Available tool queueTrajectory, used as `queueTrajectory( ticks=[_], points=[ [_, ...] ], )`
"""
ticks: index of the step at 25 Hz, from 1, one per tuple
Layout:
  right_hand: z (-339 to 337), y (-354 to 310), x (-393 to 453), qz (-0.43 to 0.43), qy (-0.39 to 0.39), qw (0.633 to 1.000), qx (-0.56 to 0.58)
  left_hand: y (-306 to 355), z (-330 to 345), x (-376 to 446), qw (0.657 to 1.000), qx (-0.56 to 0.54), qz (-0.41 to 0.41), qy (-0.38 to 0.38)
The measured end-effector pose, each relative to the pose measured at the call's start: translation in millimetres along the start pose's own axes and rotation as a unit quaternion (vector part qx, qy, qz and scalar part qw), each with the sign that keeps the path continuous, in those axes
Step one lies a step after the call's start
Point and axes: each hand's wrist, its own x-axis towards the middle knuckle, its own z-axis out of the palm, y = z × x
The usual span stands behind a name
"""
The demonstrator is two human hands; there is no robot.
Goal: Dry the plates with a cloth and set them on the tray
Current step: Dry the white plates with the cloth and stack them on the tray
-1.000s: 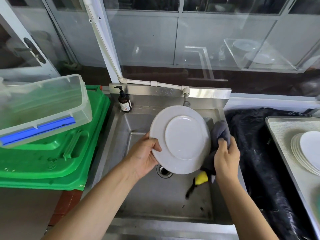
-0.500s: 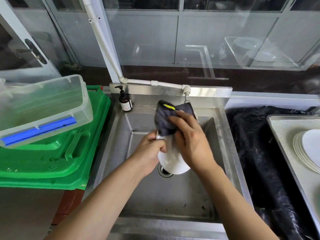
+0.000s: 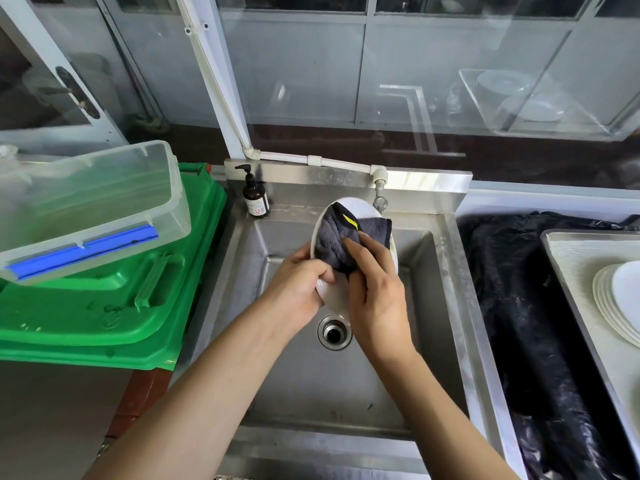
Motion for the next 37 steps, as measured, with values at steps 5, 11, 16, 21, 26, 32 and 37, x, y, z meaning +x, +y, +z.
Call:
queueTrajectory(
  ticks=[5,11,16,21,26,32,37],
  points=[
    [1,8,-20,0.006,0.053,0.999,-0.002,3,7,5,0.999,-0.037,0.014,0.008],
    [2,34,-55,-0.082,0.02,0.993,-0.078,11,-2,12,0.995,-0.087,0.005,0.056],
    [-6,45,-51,0.02,0.055,0.997,-0.046,3,-13,10,0.996,-0.081,-0.008,0.03],
    [-16,35,-7,0.141,0.091,0.986,-0.023,-5,-11,1,0.999,-0.035,-0.004,-0.003],
    [-3,3,-11,0.0,-0.001,1.0,-0.02,-6,-4,-1,1.0,-0.012,0.017,-0.008],
    [-11,17,10,0.101,0.056,0.993,-0.034,-15,-10,-7,1.0,0.022,0.012,-0.018],
    [-2,-5,2,-0.032,0.006,0.999,-0.028,-16,-9,-6,0.999,0.026,0.036,-0.021]
  ],
)
